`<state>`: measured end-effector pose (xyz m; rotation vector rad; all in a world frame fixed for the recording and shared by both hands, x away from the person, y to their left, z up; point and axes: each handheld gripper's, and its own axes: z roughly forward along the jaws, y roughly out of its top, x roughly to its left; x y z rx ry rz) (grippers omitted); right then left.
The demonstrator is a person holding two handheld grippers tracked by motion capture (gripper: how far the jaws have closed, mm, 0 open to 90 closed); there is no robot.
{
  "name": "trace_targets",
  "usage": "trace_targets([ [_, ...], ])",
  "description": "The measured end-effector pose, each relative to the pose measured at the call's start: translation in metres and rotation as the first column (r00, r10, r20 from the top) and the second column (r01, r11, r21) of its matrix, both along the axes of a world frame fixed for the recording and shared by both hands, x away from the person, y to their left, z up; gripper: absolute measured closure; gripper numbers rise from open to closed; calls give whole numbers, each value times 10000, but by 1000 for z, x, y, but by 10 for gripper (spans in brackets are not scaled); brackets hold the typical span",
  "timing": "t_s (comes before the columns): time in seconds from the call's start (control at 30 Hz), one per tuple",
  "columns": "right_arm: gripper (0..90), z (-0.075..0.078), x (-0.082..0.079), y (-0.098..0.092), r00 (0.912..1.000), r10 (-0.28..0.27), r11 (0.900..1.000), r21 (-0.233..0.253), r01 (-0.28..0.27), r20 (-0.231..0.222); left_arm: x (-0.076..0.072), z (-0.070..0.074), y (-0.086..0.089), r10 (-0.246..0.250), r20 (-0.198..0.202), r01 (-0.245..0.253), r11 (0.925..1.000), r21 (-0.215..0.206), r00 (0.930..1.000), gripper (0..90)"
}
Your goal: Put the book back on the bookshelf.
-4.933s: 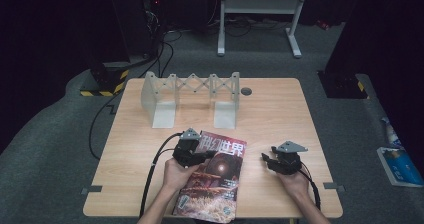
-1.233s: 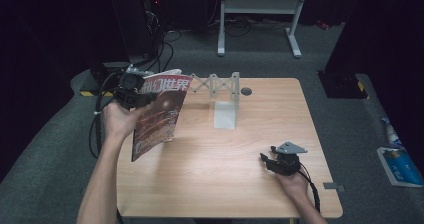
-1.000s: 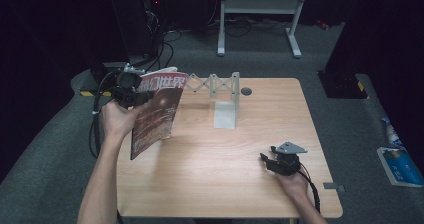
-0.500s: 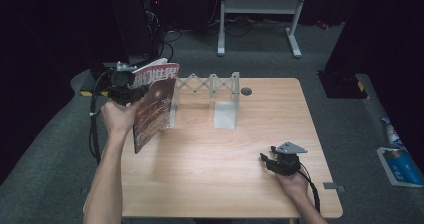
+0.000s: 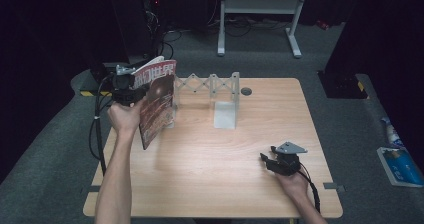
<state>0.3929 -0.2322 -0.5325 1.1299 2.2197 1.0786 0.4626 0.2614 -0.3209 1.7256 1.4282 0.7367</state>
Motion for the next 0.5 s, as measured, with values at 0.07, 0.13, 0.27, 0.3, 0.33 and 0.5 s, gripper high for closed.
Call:
trace_targets([
  [0.07, 445, 0, 0, 0, 10000, 4, 10000, -1, -4, 1, 1, -2, -1, 118, 92, -117, 9999, -111, 9999, 836],
  [0.13, 445, 0, 0, 0, 10000, 6, 10000, 2, -6, -1, 3, -5, -1, 210, 181, -207, 9996, -181, 9996, 836],
  [0.27, 445, 0, 0, 0, 10000, 2, 10000, -2, -2, 3, 6, -9, 0, 441, 293, -429, 9982, -408, 9986, 836],
  [0.3, 445, 0, 0, 0, 10000, 0, 10000, 0, 0, -2, 7, -10, 0, 499, 297, -485, 9977, -478, 9983, 836],
  [0.33, 445, 0, 0, 0, 10000, -3, 10000, 0, 3, -7, 8, -11, 0, 550, 304, -533, 9971, -544, 9980, 836],
  [0.5, 445, 0, 0, 0, 10000, -5, 10000, 7, 5, -20, 11, -14, -4, 618, 399, -598, 9970, -491, 9973, 836],
])
